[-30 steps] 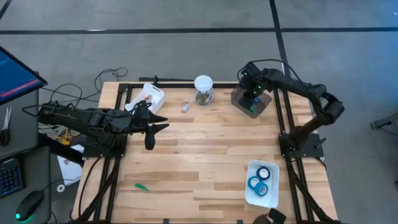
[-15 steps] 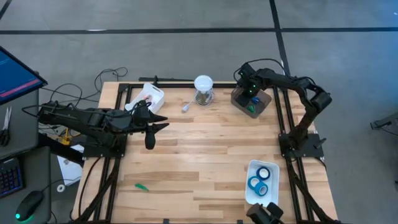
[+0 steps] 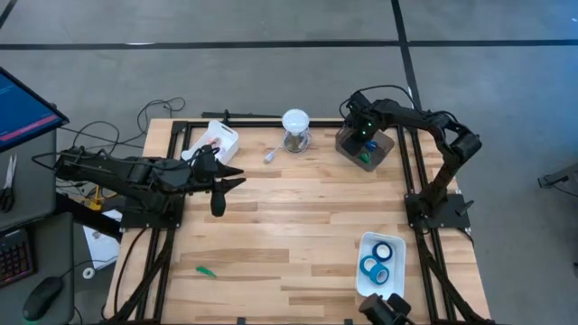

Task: Pick and place Stapler, Stapler remover, tape
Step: Put the yellow stapler into the black bin, then put the green stapler into the black bin

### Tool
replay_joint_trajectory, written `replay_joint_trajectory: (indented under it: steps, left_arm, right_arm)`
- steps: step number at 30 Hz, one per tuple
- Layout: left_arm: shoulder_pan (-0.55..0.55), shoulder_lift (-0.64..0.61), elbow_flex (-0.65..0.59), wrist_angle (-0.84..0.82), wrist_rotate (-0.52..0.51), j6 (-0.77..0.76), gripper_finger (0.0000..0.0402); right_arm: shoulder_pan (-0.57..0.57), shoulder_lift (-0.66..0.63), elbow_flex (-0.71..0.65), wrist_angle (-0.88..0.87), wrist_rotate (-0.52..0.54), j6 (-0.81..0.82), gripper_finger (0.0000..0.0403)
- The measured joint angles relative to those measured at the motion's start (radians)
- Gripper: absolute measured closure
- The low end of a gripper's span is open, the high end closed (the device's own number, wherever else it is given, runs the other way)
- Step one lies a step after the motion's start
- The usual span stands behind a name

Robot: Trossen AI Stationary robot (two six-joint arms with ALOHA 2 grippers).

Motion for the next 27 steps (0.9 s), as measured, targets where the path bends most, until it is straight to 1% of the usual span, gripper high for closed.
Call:
replay_joint_trajectory:
  steps: [2, 8, 12, 15, 18, 22, 27]
  left_arm:
    - [0.000, 0.000, 0.000, 0.000, 0.000, 0.000, 0.0294]
    - [0.000, 0.000, 0.000, 0.000, 0.000, 0.000, 0.0294]
    - [0.000, 0.000, 0.000, -0.001, 0.000, 0.000, 0.0294]
    - [0.000, 0.000, 0.000, -0.001, 0.000, 0.001, 0.0294]
    - [0.000, 0.000, 0.000, -0.001, 0.000, 0.003, 0.0294]
    - [0.000, 0.000, 0.000, -0.002, 0.000, 0.009, 0.0294]
    - [0.000, 0.000, 0.000, -0.002, 0.000, 0.009, 0.0294]
  right_arm:
    - [0.000, 0.000, 0.000, -0.001, -0.002, 0.000, 0.0321]
    - [0.000, 0.000, 0.000, 0.000, -0.003, -0.004, 0.0234]
    - [0.002, -0.005, 0.000, -0.006, -0.014, -0.019, 0.0199]
    - [0.010, -0.020, 0.013, -0.025, -0.021, -0.019, 0.0188]
    - [0.018, -0.037, 0.064, -0.092, -0.022, -0.031, 0.0186]
    - [0.040, -0.076, 0.140, -0.168, -0.022, -0.046, 0.0191]
    - [0.087, -0.145, 0.210, -0.184, -0.022, -0.053, 0.0201]
